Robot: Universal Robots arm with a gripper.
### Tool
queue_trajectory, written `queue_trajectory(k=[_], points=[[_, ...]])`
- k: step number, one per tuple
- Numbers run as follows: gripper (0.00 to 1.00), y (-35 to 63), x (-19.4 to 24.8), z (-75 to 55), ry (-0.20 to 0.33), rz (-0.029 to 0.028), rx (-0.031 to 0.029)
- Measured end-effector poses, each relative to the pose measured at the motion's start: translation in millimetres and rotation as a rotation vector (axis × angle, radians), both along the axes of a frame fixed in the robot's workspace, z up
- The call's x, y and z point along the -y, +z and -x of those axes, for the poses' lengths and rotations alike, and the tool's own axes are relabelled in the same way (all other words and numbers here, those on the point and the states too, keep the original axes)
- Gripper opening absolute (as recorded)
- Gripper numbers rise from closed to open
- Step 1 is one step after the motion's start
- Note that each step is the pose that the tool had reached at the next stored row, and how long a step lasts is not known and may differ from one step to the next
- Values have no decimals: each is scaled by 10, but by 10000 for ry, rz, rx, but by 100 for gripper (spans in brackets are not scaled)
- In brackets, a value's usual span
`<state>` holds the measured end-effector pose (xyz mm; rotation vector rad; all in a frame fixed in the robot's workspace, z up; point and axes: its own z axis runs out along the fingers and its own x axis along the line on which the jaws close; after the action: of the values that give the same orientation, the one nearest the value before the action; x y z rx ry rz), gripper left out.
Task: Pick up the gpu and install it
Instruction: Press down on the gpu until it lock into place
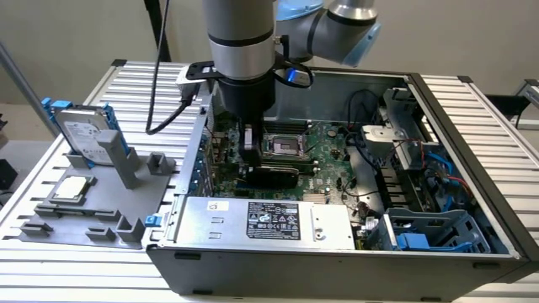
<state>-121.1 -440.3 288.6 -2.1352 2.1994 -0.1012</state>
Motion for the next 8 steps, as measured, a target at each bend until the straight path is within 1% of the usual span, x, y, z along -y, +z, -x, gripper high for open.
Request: queue_trajectory(k=[2, 3, 4, 5, 6, 7, 8], points=[[34, 91, 0, -4, 0, 0, -15], [25, 136, 0, -6, 0, 0, -25], [25, 177, 0, -9, 0, 0, -35], [18, 205, 0, -11, 0, 0, -46], [13, 215, 0, -11, -1, 1, -53], [13, 215, 0, -12, -2, -3, -57], [11, 215, 0, -12, -1, -5, -57]])
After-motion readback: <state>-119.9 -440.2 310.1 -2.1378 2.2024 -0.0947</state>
